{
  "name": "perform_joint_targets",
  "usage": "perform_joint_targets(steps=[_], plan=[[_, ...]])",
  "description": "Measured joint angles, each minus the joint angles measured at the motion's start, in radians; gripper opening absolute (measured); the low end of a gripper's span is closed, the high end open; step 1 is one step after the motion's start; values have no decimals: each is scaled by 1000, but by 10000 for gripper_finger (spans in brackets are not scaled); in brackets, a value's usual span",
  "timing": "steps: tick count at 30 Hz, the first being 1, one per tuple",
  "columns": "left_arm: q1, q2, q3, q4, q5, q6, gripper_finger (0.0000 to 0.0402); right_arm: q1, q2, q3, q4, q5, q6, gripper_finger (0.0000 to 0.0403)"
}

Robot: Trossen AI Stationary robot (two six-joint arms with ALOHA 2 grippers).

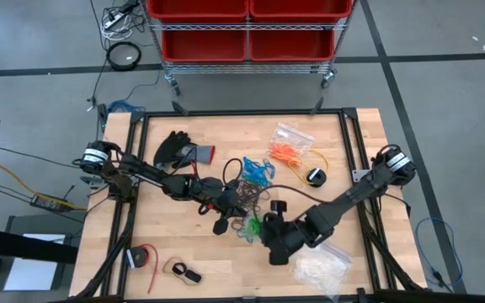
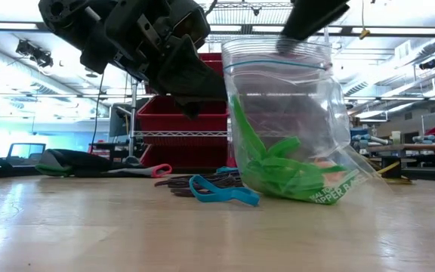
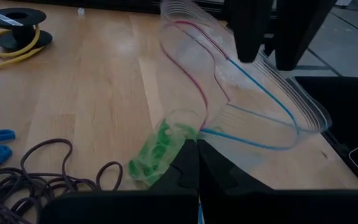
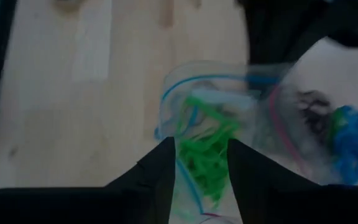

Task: Sort rubber bands
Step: Close the transparent zip bag

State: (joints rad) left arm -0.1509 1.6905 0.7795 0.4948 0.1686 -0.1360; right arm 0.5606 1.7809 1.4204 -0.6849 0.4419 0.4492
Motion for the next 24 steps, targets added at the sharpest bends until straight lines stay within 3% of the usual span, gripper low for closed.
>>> perform_joint_targets(steps=[5, 16, 21, 24], plan=[[0, 0, 0, 1, 0, 0, 0, -31, 0, 0, -26, -148, 0, 129], [3, 0, 0, 22, -46, 29, 0, -34, 0, 0, -39, -254, 1, 77], [10, 0, 0, 30, -46, 30, 0, -42, 0, 0, -53, -269, 10, 78], [14, 0, 0, 27, -48, 30, 0, -54, 0, 0, -58, -354, 41, 84]])
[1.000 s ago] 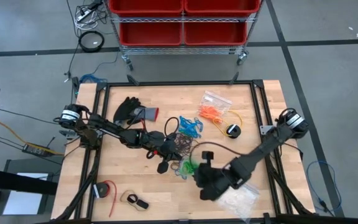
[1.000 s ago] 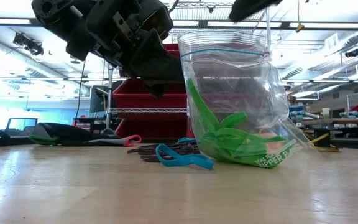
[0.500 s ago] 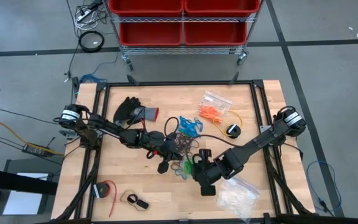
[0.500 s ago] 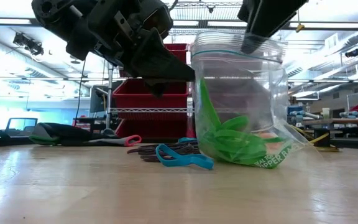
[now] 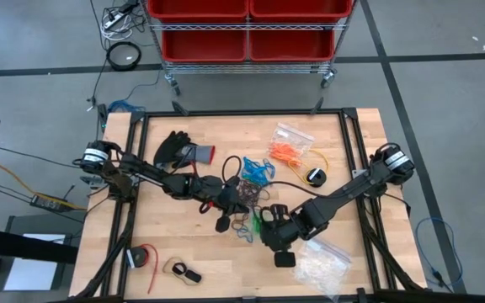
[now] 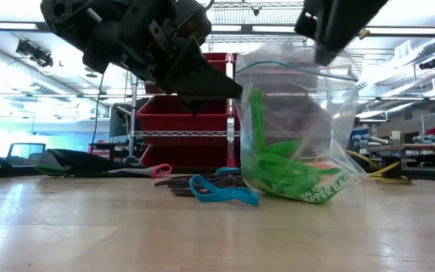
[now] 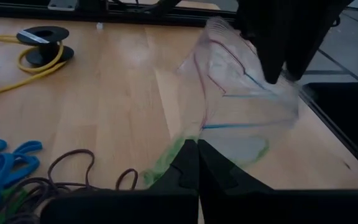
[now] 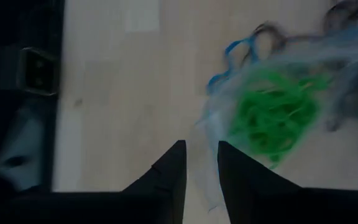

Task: Sort rubber bands
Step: Close the transparent zip bag

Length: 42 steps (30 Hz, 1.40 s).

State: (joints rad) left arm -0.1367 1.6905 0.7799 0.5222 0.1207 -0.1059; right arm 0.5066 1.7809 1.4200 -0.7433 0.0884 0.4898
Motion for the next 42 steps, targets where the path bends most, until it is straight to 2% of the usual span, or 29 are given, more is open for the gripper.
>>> perform_joint_targets(steps=[3, 9, 14, 20, 23, 26, 30, 36, 42], plan=[[7, 0, 0, 8, -7, 0, 0, -9, 0, 0, -14, -91, 33, 85], [15, -27, 0, 16, -53, 31, 0, -10, 0, 0, -20, -79, 33, 82], [15, -31, 1, -9, -43, 76, 0, -10, -16, -1, 29, 33, 10, 82], [11, -31, 1, -41, -39, 76, 0, -15, -50, -1, 59, 222, -28, 82], [11, -31, 1, -41, -38, 76, 0, -31, -58, 0, 57, 257, -28, 77], [11, -31, 1, -34, -35, 76, 0, -48, -48, 0, 24, 221, -64, 60], [11, -31, 2, -8, -2, 75, 0, -63, -28, -1, -26, 192, -121, 8], [11, -31, 16, 19, 23, 52, 0, -81, -18, 0, -70, 158, -174, 1], [11, -43, 62, 13, 23, 54, 0, -73, -16, 0, -134, 44, -173, 0]])
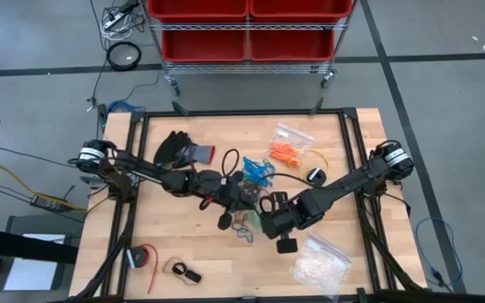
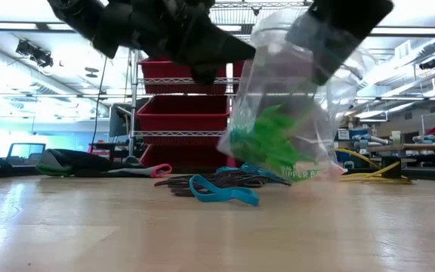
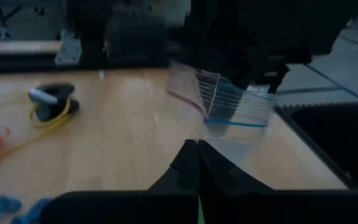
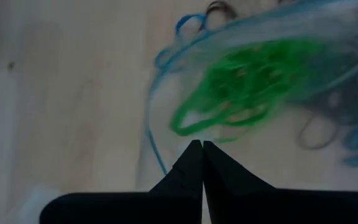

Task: Sort rubber bands
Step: Close the transparent zip bag

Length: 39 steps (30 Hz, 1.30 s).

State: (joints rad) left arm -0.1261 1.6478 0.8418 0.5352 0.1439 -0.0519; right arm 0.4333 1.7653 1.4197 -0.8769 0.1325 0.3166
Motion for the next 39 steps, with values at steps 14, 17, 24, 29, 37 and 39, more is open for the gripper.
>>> perform_joint_targets(steps=[14, 17, 24, 29, 37, 39], plan=[[0, -33, 86, -219, -162, 156, 0, 38, 0, 0, -9, -225, 58, 0], [0, -33, 86, -225, -133, 108, 1, 37, 0, 0, -8, -211, 56, 0], [25, -33, 85, -286, 110, 75, 40, 35, 0, 0, -12, -216, 56, 0], [42, -25, 85, -243, 198, 151, 107, 35, 0, 0, -2, -216, 45, 0], [121, 37, 86, -126, 324, 116, 239, 30, 0, 0, 16, -220, 28, 0], [142, 68, 85, -77, 380, 71, 269, 25, 0, 0, 20, -220, 24, 0]])
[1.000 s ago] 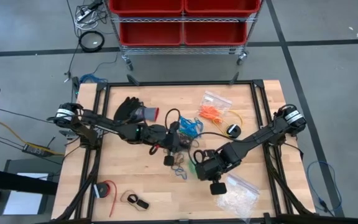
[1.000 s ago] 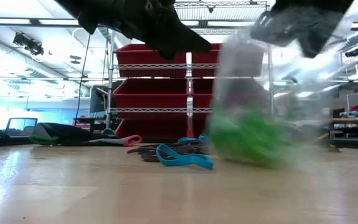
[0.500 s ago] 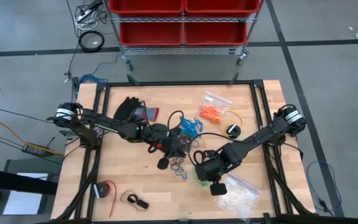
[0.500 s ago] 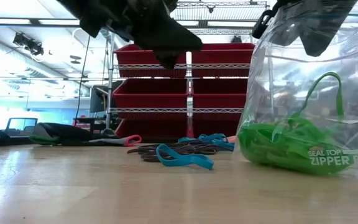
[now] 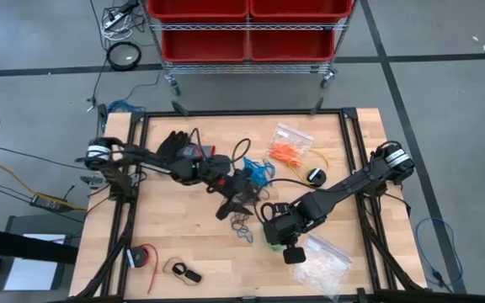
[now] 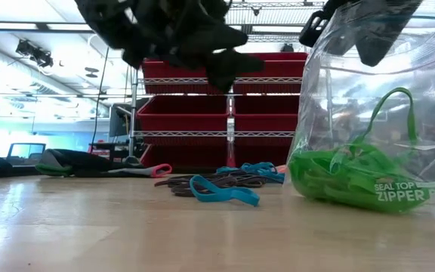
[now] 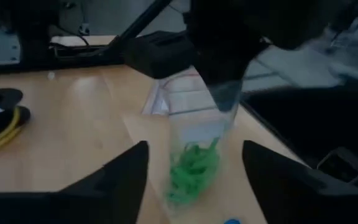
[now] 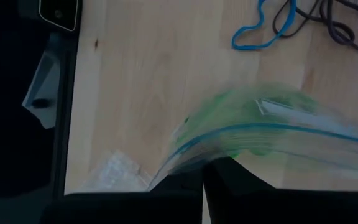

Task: Sort rubber bands
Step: Close the transparent zip bag

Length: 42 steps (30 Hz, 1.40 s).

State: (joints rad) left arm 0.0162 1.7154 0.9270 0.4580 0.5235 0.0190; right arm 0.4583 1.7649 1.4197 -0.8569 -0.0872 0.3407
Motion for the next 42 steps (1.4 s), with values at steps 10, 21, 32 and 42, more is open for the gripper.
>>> perform_joint_targets(steps=[10, 21, 32, 42], plan=[[29, 141, 21, 165, 125, -109, 356, -20, 0, 0, 18, -9, -11, 0], [28, 203, 197, 41, 199, -80, 344, -23, -1, 0, 31, -13, -4, 0], [19, 336, 310, -29, 289, -75, 336, -24, -1, 0, 49, 0, -3, 0], [6, 337, 311, -6, 264, -69, 187, -27, -1, 0, 49, 8, -1, 0]])
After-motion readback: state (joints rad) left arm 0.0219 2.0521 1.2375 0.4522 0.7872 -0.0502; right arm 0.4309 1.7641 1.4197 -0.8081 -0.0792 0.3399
